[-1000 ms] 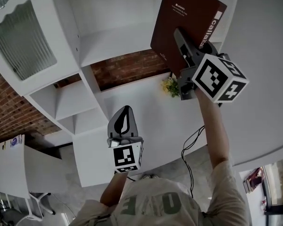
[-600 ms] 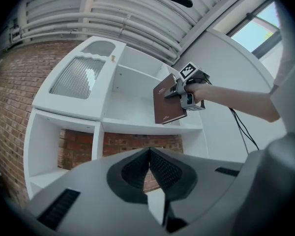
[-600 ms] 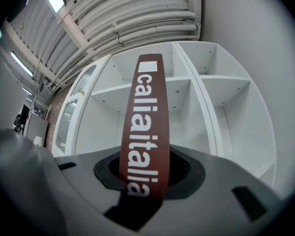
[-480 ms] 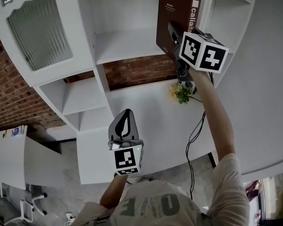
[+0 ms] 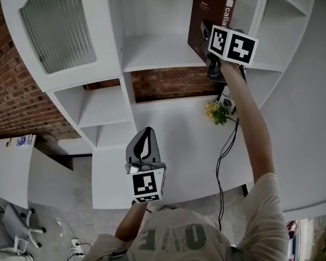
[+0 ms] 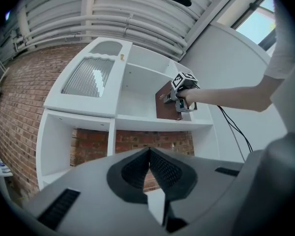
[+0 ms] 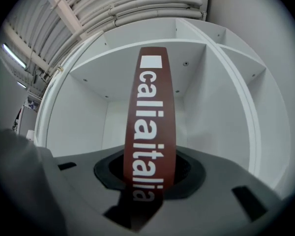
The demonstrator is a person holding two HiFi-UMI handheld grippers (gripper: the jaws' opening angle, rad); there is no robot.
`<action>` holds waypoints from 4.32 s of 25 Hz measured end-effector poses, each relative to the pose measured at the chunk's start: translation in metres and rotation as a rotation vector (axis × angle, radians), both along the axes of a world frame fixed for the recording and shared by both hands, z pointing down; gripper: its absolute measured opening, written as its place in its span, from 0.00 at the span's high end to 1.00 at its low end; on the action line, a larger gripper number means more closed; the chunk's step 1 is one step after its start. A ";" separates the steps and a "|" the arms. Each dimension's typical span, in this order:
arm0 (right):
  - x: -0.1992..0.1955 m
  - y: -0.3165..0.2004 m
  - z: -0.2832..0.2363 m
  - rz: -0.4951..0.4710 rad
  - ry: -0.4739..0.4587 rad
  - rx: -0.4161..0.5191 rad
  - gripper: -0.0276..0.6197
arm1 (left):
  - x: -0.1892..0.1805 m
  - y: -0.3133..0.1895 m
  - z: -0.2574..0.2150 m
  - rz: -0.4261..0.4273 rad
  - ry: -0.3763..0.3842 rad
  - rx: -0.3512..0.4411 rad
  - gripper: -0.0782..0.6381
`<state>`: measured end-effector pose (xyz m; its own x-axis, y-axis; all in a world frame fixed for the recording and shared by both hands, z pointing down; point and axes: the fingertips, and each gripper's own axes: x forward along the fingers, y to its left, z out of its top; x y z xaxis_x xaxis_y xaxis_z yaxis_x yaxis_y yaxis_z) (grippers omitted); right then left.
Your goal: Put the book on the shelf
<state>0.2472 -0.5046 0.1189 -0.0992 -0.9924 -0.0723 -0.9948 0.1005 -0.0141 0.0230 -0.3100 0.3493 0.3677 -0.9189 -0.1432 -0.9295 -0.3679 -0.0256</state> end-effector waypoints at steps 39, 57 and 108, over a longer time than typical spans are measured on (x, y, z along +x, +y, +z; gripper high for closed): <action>-0.007 -0.098 -0.001 0.045 0.020 0.047 0.72 | -0.012 -0.045 0.002 -0.086 -0.037 -0.001 0.87; -0.005 -0.032 0.013 0.010 0.000 0.086 0.66 | 0.002 -0.018 -0.008 -0.043 -0.043 0.029 0.87; -0.075 0.266 0.221 -0.046 0.141 0.189 0.93 | 0.011 0.041 -0.017 0.015 0.019 0.109 0.87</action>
<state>0.1724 -0.2384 0.3403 -0.1664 -0.9567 -0.2389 -0.9800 0.1336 0.1478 0.0340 -0.2693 0.3323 0.3777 -0.8918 -0.2492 -0.9246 -0.3778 -0.0493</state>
